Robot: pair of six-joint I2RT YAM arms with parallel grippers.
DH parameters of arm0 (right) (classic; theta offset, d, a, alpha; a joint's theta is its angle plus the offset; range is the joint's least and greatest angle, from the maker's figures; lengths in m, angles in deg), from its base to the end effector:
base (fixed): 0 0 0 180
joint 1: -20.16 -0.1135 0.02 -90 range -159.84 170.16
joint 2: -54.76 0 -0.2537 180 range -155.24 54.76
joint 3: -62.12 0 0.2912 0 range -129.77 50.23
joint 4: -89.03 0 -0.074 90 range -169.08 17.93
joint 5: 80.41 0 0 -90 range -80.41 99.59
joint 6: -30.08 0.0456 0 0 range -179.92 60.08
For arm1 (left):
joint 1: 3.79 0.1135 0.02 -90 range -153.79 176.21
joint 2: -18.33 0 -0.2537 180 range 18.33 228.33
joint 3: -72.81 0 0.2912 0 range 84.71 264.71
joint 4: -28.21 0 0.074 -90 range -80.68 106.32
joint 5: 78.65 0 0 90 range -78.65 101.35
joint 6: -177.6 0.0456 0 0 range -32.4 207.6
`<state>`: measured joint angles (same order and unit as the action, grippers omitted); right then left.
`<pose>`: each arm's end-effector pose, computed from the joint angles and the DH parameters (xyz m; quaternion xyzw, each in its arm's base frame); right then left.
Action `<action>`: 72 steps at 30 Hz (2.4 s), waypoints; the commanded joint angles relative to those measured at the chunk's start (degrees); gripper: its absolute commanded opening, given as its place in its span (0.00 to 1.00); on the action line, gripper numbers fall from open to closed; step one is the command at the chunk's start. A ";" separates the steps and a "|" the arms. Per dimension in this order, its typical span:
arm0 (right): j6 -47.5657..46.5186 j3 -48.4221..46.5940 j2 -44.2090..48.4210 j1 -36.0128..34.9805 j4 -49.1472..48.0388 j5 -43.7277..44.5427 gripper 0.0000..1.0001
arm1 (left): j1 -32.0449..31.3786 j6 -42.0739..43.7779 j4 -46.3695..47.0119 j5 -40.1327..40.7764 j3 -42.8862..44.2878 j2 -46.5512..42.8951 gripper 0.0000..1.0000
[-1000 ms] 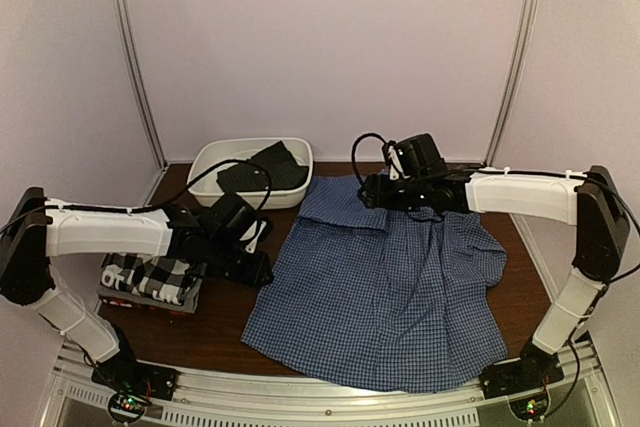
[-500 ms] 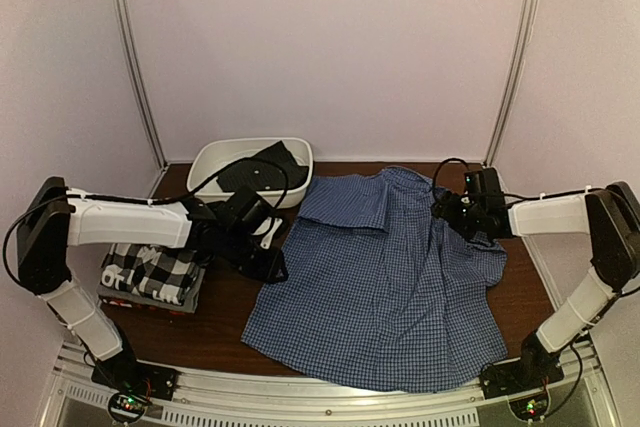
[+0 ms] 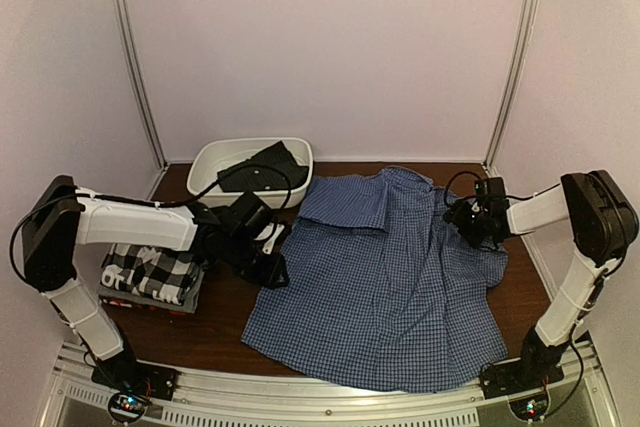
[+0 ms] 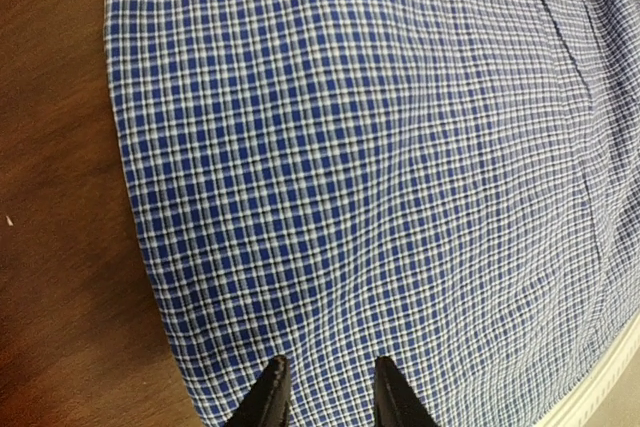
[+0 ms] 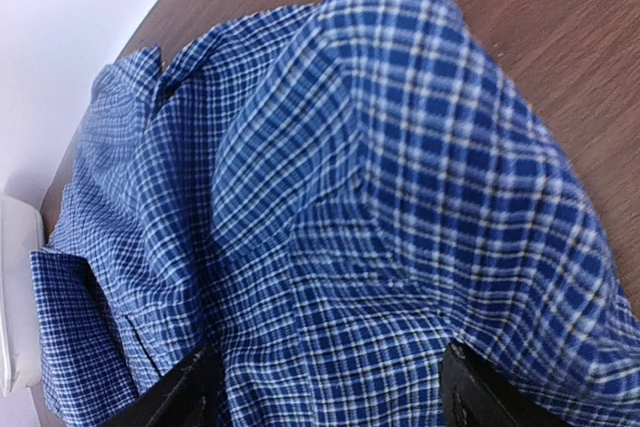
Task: Fold and stack the long sleeve shirts
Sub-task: Move the flattened shirt to the center of the board, then pick up the flattened shirt from the center of the board.
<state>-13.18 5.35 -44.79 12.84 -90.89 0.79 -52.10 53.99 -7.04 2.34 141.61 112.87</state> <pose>0.3592 0.0532 0.0849 0.2793 0.8707 0.2438 0.3232 0.2342 -0.2737 0.1358 0.1430 0.9547 -0.2211 0.1387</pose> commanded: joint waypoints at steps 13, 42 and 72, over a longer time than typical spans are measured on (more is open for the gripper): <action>-7.50 -3.28 0.28 14.79 9.62 -0.40 0.78 | -8.11 -2.92 4.94 -3.14 2.58 10.37 0.30; -17.31 -19.27 0.55 -14.35 19.18 0.24 0.79 | -6.74 -6.76 -4.72 8.15 -0.70 -0.18 0.30; -15.74 -31.31 -15.56 -21.43 18.15 -1.10 0.42 | -7.00 -11.00 2.61 -10.68 -19.13 -9.55 0.30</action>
<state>-29.55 -24.62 -59.15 -8.18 -71.28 -0.52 -58.18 43.15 -6.54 -6.04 122.79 102.25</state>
